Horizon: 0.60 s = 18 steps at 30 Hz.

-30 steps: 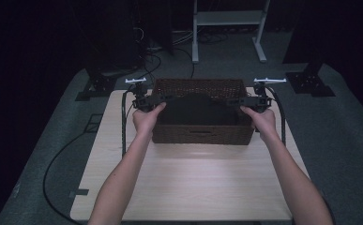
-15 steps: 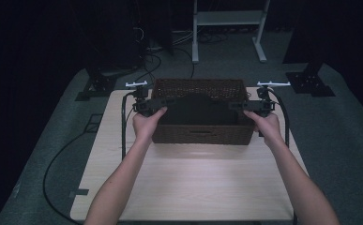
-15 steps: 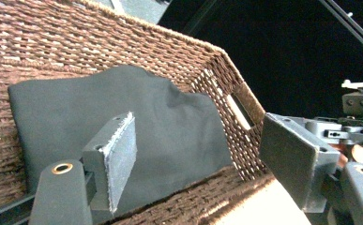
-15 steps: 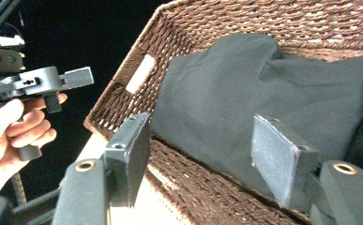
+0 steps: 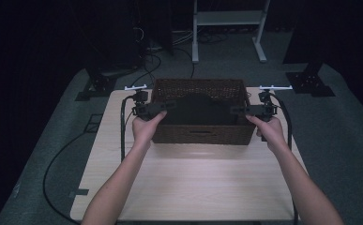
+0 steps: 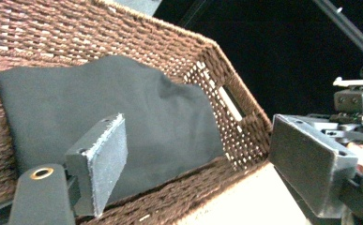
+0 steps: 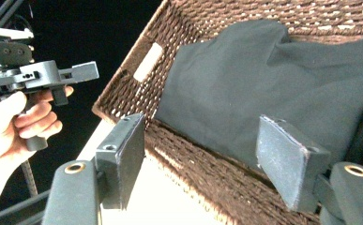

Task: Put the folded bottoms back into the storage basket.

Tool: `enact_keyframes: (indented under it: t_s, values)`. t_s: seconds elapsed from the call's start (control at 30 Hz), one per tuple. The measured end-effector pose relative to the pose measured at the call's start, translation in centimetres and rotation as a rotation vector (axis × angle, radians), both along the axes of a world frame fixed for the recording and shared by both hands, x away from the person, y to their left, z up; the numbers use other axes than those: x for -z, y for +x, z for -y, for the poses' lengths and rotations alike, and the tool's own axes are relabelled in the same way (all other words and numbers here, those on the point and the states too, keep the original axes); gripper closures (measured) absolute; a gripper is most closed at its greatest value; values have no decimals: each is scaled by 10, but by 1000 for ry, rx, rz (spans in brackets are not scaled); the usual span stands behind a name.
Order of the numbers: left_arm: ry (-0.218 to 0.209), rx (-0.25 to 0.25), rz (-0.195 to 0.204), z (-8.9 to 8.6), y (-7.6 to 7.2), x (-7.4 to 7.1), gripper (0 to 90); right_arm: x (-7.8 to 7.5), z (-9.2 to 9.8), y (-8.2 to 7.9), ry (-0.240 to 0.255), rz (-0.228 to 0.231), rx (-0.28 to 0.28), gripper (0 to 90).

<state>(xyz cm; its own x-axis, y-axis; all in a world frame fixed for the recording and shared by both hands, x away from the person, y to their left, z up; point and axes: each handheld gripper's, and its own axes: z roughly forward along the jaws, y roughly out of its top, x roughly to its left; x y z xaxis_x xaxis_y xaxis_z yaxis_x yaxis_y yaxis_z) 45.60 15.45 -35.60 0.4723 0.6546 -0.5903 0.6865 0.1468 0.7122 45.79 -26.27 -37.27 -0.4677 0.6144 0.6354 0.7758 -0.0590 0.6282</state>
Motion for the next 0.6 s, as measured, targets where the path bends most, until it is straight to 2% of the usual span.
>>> enact_keyframes:
  t_s: [0.07, 0.33, 0.5, 0.6]
  values:
    - [-13, -4, 3, 0, -3, 1, 181, 0, 1, -2, 0, 5, -1, 318]
    - [-12, 13, 12, 1, -10, 1, 158, 3, 3, -11, 3, 11, -13, 311]
    - [7, 20, 21, 2, -15, 2, 149, 6, 7, -15, 5, 11, -18, 296]
    - [-4, 23, 25, 1, -18, 3, 148, 5, 8, -19, 17, 11, -19, 287]
